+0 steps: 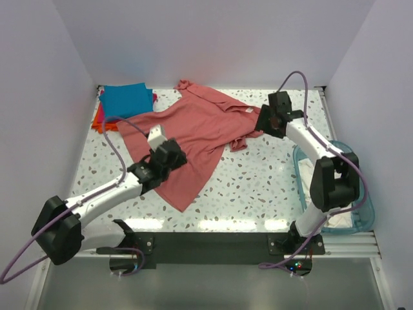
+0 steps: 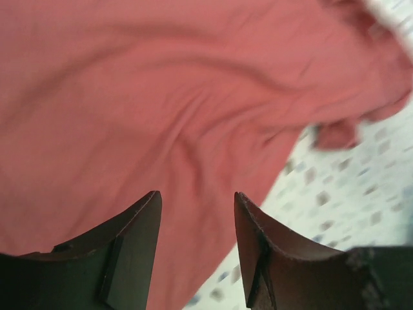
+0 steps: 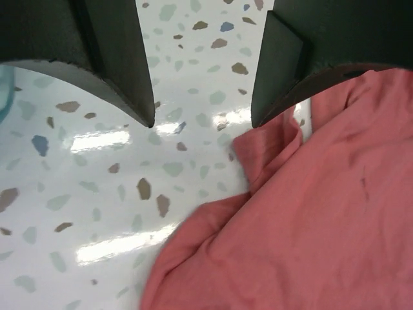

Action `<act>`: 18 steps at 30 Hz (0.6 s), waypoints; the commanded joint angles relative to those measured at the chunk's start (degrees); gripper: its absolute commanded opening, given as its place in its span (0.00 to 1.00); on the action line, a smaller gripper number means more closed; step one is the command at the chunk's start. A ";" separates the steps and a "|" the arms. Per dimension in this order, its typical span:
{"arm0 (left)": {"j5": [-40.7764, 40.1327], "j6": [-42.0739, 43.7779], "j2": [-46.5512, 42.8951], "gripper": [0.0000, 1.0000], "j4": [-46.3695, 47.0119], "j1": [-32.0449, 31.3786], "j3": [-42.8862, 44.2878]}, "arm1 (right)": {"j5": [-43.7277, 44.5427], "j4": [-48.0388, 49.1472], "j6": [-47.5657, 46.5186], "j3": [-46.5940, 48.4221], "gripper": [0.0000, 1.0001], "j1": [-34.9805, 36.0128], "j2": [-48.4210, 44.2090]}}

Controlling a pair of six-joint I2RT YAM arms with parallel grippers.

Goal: Fold and stack the t-shirts
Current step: Flatten the tshirt out

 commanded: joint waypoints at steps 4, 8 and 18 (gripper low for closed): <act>-10.95 -14.75 -3.08 0.52 -16.24 -13.06 -8.54 | 0.48 7.91 -1.48 -5.20 0.59 8.08 -1.71; -11.04 -17.39 -1.76 0.52 -17.13 -18.24 -10.29 | 0.13 8.17 -2.89 -4.06 0.56 9.93 0.30; -10.77 -17.31 2.72 0.48 -16.08 -21.86 -10.38 | 1.09 7.29 -5.00 -0.28 0.54 13.27 6.10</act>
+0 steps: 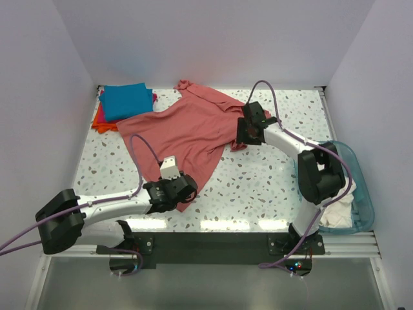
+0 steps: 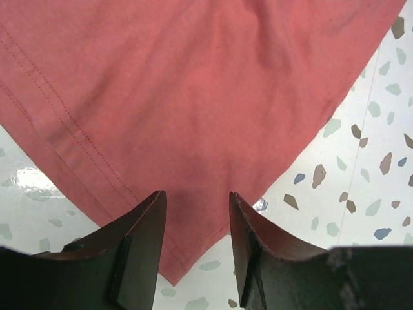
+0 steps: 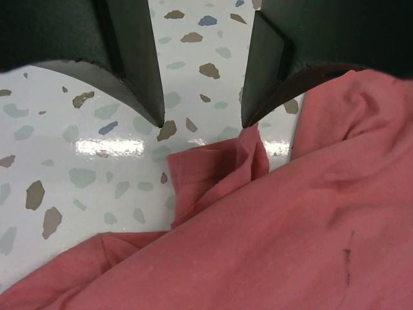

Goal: Fold and stack the t-shirts
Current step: Flatten the tshirt out

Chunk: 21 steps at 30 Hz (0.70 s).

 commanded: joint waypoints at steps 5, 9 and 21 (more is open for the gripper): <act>-1.85 -0.96 2.80 0.46 2.29 -1.84 -1.12 | 2.08 2.05 -0.98 4.23 0.54 2.59 3.76; -1.41 0.01 4.73 0.40 3.26 -2.46 -1.47 | 3.14 1.70 -0.80 5.28 0.55 4.08 5.26; 0.79 0.89 5.18 0.36 4.41 -3.25 -3.76 | 5.16 1.08 0.87 7.66 0.45 4.53 9.74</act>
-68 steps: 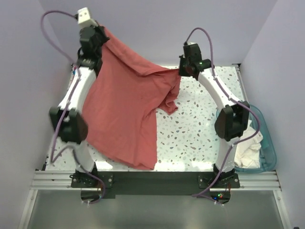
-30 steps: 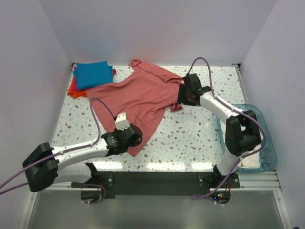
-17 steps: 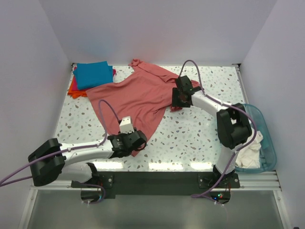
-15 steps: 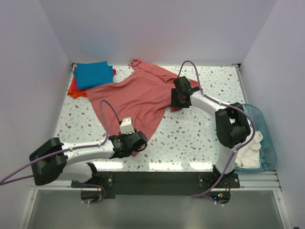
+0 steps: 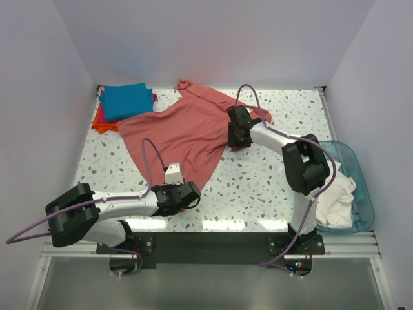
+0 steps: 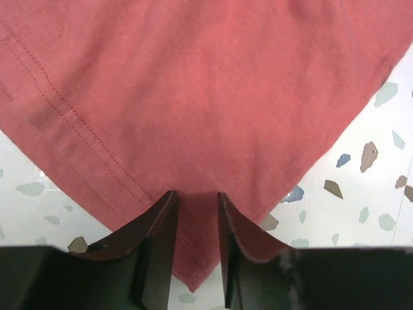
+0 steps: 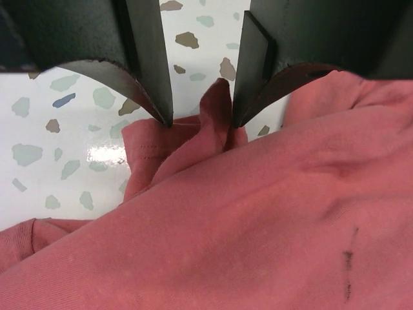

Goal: Fold and stack the t-shirts
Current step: Flatten the tshirt out

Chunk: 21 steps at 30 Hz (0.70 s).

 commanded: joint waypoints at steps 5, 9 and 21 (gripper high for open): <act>0.66 1.20 -4.48 0.46 3.05 -1.28 -3.53 | 1.99 1.26 1.04 2.63 0.40 0.11 0.91; 0.48 2.78 -8.43 0.45 3.14 -1.37 -4.85 | 1.90 1.43 1.39 2.72 0.28 0.11 1.09; 1.54 8.06 -5.64 0.45 3.50 -5.84 -3.89 | 1.55 1.08 1.92 3.07 0.08 0.11 0.74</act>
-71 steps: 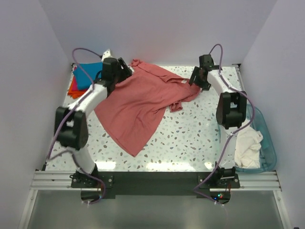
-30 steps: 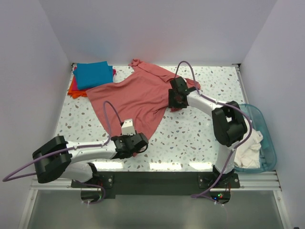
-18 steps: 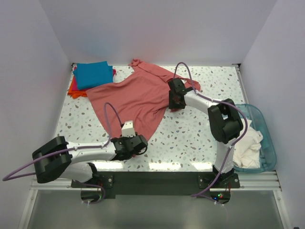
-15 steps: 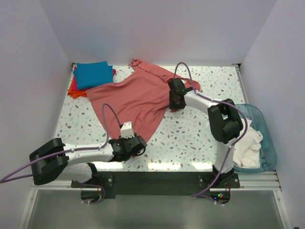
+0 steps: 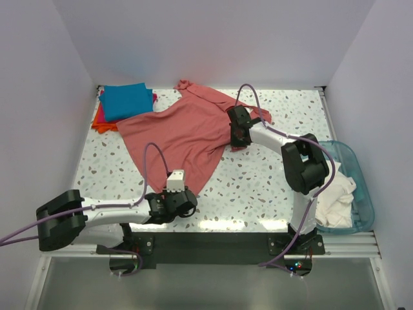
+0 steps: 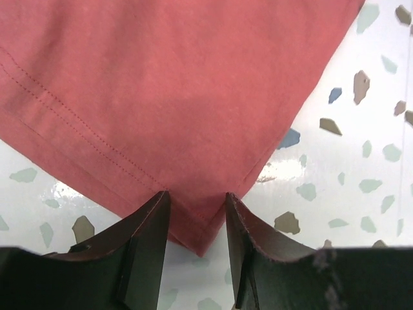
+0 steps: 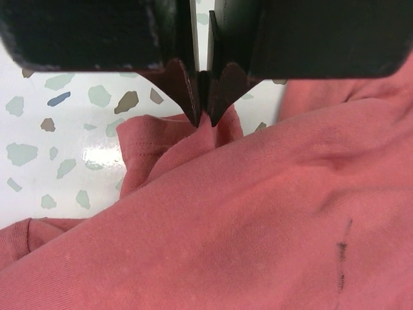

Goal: Fold and stack the t-shirts
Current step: Flatten the tshirt out

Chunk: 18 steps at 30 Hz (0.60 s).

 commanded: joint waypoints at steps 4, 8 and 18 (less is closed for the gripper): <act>-1.37 0.86 4.28 0.42 0.52 -2.82 1.54 | 1.37 0.71 0.78 2.41 0.06 0.11 -0.71; -2.16 0.52 6.66 0.27 -1.05 -3.26 2.68 | 1.37 -0.51 0.61 2.68 0.01 0.03 -2.11; -11.12 -7.04 -5.71 0.00 -16.43 -2.47 6.81 | 1.55 -7.55 1.31 1.36 0.00 -7.44 -16.68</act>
